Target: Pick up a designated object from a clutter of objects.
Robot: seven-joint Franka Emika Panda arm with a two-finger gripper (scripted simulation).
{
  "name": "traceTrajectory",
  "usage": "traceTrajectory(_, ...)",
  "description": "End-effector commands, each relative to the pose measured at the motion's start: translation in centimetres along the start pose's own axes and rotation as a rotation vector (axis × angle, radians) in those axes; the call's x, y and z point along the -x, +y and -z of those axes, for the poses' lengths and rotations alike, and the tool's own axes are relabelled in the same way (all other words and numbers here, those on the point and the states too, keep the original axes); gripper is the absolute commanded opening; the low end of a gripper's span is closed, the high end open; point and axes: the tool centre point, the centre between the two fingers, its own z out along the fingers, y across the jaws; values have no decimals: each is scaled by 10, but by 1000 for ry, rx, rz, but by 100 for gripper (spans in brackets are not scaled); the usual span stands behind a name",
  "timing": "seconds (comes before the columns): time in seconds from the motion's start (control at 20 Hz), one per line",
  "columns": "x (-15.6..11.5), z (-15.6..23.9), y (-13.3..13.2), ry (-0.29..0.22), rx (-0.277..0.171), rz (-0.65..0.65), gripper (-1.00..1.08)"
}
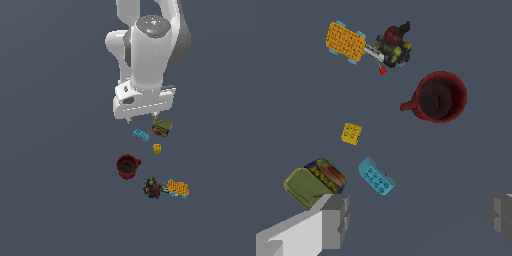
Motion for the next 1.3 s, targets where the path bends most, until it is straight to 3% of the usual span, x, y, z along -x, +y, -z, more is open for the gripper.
traceTrajectory(0.0, 2, -17, -18, 3, 7, 84, 100)
traceTrajectory(0.65, 44, -111, -119, 25, 30, 595, 100)
traceTrajectory(0.95, 64, -134, -145, 33, 31, 741, 100)
traceTrajectory(1.25, 74, -143, -156, 36, 30, 807, 100)
